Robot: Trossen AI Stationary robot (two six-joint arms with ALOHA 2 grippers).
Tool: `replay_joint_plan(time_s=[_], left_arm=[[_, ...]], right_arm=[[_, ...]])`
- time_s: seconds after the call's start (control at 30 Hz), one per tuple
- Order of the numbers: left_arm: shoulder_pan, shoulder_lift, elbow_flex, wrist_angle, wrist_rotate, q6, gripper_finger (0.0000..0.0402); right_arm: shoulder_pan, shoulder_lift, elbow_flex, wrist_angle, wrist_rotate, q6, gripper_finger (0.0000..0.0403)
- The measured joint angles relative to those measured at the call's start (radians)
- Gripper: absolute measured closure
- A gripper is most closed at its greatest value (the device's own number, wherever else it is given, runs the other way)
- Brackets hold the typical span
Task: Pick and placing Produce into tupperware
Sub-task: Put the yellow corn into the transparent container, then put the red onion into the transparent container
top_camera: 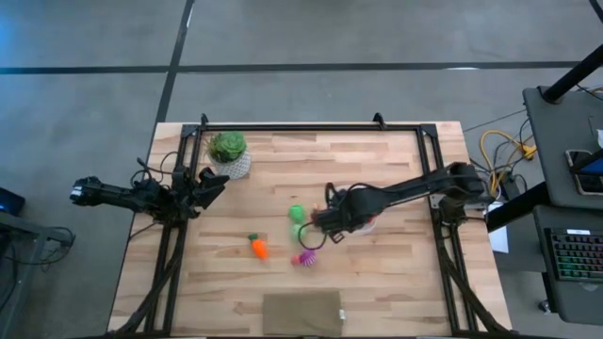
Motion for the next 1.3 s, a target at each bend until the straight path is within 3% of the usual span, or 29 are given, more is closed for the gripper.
replay_joint_plan(time_s=[0.27,0.57,1.0,1.2,1.3], left_arm=[[0.000,-0.002,0.000,0.000,0.000,0.000,0.0183],[0.000,0.000,0.000,0.000,-0.009,-0.001,0.0183],[0.000,0.004,0.000,0.001,-0.047,-0.001,0.0183],[0.000,0.004,0.000,0.002,-0.050,-0.001,0.0183],[0.000,0.004,0.000,0.002,-0.050,-0.001,0.0183]], right_arm=[[-0.074,-0.125,-0.304,0.266,-0.106,0.071,0.0385],[-0.165,-0.150,-0.438,0.362,-0.161,-0.011,0.0375],[-0.165,-0.144,-0.321,0.353,-0.092,-0.065,0.0216],[-0.152,-0.130,-0.157,0.377,-0.074,-0.427,0.0195],[-0.138,-0.108,-0.112,0.361,-0.075,-0.510,0.0196]])
